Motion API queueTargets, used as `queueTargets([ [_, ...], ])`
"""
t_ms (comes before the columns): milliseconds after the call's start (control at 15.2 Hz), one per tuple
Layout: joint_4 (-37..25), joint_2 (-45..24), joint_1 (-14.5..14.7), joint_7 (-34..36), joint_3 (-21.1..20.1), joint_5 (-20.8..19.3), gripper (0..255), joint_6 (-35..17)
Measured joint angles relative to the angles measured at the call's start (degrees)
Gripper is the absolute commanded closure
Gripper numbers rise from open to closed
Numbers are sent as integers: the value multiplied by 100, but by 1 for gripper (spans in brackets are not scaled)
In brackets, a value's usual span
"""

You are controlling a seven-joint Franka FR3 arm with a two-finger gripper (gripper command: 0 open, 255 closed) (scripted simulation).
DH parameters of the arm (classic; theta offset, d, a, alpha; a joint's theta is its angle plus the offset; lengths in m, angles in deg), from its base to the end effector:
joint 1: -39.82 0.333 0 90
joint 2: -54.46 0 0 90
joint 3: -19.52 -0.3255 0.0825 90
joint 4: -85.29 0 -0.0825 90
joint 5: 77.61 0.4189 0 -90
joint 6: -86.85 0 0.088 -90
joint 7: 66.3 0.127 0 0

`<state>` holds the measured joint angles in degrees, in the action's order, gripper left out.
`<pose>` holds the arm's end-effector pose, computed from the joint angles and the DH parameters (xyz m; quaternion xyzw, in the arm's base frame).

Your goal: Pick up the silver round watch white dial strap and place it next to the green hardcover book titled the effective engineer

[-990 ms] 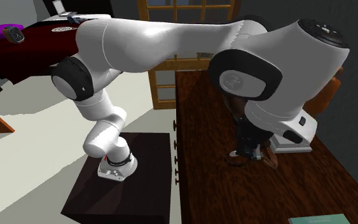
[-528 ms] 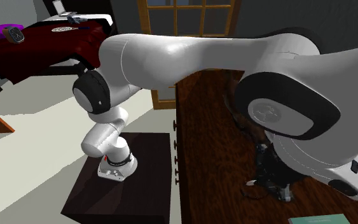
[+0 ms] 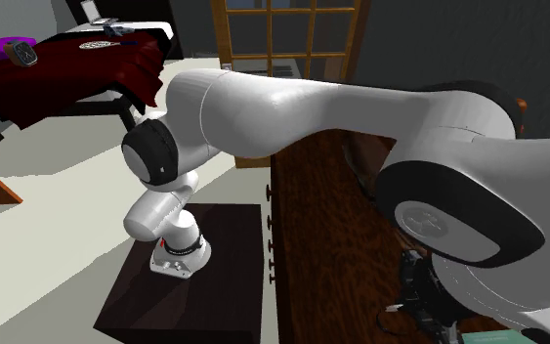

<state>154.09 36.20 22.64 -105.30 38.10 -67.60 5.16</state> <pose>0.5752 -0.3396 0.5942 -0.9976 -0.0431 0.0093 0.0531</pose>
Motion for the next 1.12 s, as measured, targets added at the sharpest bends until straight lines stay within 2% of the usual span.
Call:
queueTargets([
  [726,1220,259,128,-43,-15,-84,255,-969],
  [1122,1402,274,138,-59,-17,-87,255,-1139],
])
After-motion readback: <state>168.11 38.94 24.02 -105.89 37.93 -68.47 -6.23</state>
